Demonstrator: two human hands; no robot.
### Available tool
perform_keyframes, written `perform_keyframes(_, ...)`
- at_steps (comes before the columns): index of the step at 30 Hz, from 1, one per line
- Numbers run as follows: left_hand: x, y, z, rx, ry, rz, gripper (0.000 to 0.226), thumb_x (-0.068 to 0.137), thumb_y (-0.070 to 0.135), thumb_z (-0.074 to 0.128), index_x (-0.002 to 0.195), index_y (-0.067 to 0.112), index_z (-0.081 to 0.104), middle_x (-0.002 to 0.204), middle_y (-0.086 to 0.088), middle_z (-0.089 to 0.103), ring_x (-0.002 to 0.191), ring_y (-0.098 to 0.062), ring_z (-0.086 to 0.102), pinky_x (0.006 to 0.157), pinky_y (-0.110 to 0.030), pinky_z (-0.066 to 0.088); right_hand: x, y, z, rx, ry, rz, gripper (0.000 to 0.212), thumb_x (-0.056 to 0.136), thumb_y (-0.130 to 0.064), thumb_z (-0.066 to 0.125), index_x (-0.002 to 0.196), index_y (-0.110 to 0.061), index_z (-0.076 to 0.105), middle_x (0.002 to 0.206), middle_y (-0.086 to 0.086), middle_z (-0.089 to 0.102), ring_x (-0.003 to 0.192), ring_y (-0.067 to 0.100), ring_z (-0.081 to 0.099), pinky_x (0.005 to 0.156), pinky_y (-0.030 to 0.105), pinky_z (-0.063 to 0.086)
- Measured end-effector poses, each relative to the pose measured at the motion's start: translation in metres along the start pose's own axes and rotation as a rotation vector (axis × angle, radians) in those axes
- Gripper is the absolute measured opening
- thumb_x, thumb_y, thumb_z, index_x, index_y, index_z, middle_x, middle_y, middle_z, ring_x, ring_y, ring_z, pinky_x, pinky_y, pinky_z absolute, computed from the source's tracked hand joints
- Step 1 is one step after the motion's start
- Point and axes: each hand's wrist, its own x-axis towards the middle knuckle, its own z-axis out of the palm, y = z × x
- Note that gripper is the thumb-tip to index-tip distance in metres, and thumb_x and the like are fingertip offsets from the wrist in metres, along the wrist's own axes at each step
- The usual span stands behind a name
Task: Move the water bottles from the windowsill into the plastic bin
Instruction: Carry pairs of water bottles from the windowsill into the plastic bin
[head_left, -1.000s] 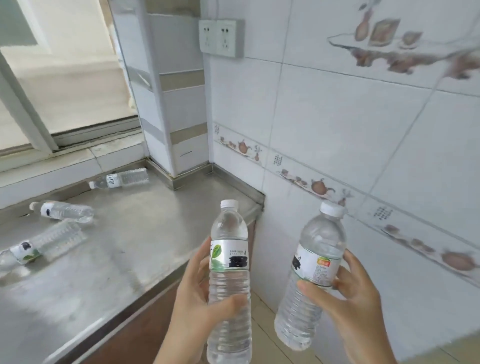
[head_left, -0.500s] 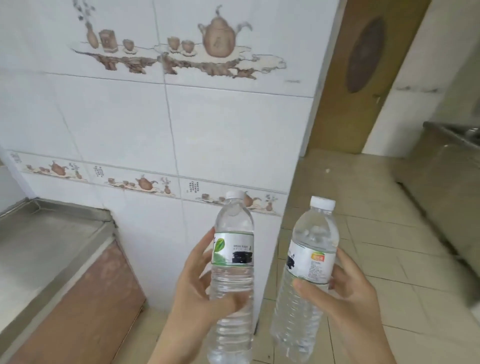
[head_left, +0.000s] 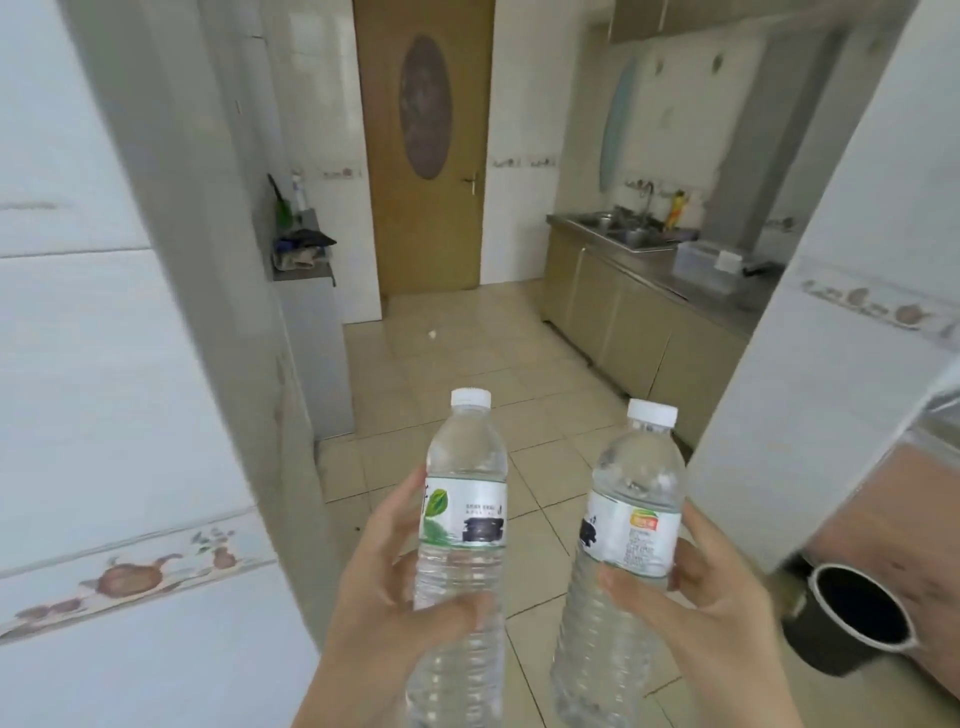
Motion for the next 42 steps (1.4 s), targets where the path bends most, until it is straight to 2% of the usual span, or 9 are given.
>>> perform_keyframes(5, 0.107, -0.018, 0.031, -0.062, -0.125, -0.050, 0.105, 0.030, 0.006, 0.088, 0.123, 0.046, 0.062, 0.119, 0.002, 0.073, 0.106, -0.020, 0.071, 0.072, -0.030, 0.059, 0.082, 0.001, -0.010, -0.042, 0.083, -0.019, 0.072, 0.057, -0.006, 0.088, 0.117, -0.036, 0.062, 0.086, -0.005, 0.075, 0.068, 0.014, 0.060, 0.066, 0.021, 0.051)
perform_keyframes(13, 0.253, -0.038, 0.094, -0.096, -0.301, -0.079, 0.099, 0.033, 0.009, 0.089, 0.120, 0.050, 0.063, 0.119, 0.003, 0.072, 0.106, -0.020, 0.071, 0.070, -0.029, 0.060, 0.195, 0.009, -0.032, -0.055, 0.251, 0.003, 0.076, 0.049, -0.018, 0.090, 0.118, -0.035, 0.062, 0.087, -0.004, 0.075, 0.064, 0.006, 0.059, 0.070, 0.031, 0.050)
perform_keyframes(17, 0.314, -0.053, 0.133, -0.117, -0.361, -0.111, 0.100, 0.034, 0.008, 0.087, 0.124, 0.045, 0.062, 0.117, 0.001, 0.073, 0.102, -0.025, 0.072, 0.070, -0.032, 0.060, 0.250, 0.018, -0.051, -0.034, 0.303, 0.003, 0.075, 0.048, -0.031, 0.085, 0.118, -0.042, 0.059, 0.095, -0.001, 0.075, 0.085, 0.021, 0.067, 0.084, 0.051, 0.053)
perform_keyframes(20, 0.362, -0.069, 0.165, -0.114, -0.392, -0.127, 0.103, 0.035, 0.008, 0.087, 0.128, 0.042, 0.059, 0.118, 0.000, 0.073, 0.103, -0.026, 0.072, 0.074, -0.036, 0.060, 0.298, 0.029, -0.068, -0.029, 0.323, 0.013, 0.072, 0.057, -0.018, 0.088, 0.118, -0.044, 0.059, 0.099, 0.000, 0.075, 0.093, 0.027, 0.067, 0.087, 0.055, 0.051)
perform_keyframes(23, 0.415, -0.087, 0.202, -0.108, -0.405, -0.132, 0.102, 0.036, 0.010, 0.087, 0.128, 0.042, 0.058, 0.116, -0.001, 0.074, 0.104, -0.025, 0.072, 0.080, -0.038, 0.058, 0.356, 0.040, -0.086, -0.036, 0.326, 0.011, 0.068, 0.058, -0.022, 0.085, 0.118, -0.042, 0.060, 0.099, -0.001, 0.074, 0.089, 0.024, 0.067, 0.084, 0.053, 0.053)
perform_keyframes(28, 0.504, -0.114, 0.271, -0.118, -0.394, -0.135, 0.101, 0.035, 0.011, 0.087, 0.127, 0.041, 0.058, 0.110, 0.000, 0.075, 0.099, -0.021, 0.073, 0.074, -0.030, 0.059, 0.466, 0.054, -0.122, -0.020, 0.315, 0.014, 0.067, 0.060, -0.015, 0.088, 0.116, -0.042, 0.062, 0.095, -0.005, 0.074, 0.076, 0.015, 0.063, 0.071, 0.036, 0.053)
perform_keyframes(33, 0.593, -0.131, 0.332, -0.111, -0.385, -0.155, 0.100, 0.035, 0.013, 0.086, 0.126, 0.043, 0.058, 0.111, 0.002, 0.075, 0.096, -0.020, 0.074, 0.072, -0.032, 0.058, 0.574, 0.057, -0.156, -0.027, 0.315, 0.011, 0.067, 0.055, -0.025, 0.086, 0.113, -0.047, 0.062, 0.093, -0.005, 0.075, 0.076, 0.020, 0.064, 0.073, 0.037, 0.054)
perform_keyframes(38, 0.673, -0.151, 0.377, -0.116, -0.359, -0.177, 0.099, 0.034, 0.014, 0.086, 0.125, 0.044, 0.059, 0.113, 0.000, 0.075, 0.098, -0.024, 0.072, 0.080, -0.042, 0.056, 0.666, 0.064, -0.180, -0.071, 0.307, 0.001, 0.065, 0.064, -0.011, 0.086, 0.112, -0.049, 0.062, 0.092, -0.008, 0.074, 0.074, 0.017, 0.063, 0.069, 0.030, 0.051)
perform_keyframes(42, 0.741, -0.172, 0.407, -0.132, -0.357, -0.186, 0.099, 0.034, 0.013, 0.086, 0.125, 0.043, 0.059, 0.114, 0.000, 0.074, 0.099, -0.024, 0.072, 0.072, -0.035, 0.058, 0.739, 0.072, -0.190, -0.077, 0.314, -0.002, 0.064, 0.063, -0.011, 0.085, 0.105, -0.054, 0.063, 0.091, -0.007, 0.074, 0.073, 0.015, 0.063, 0.069, 0.035, 0.053)
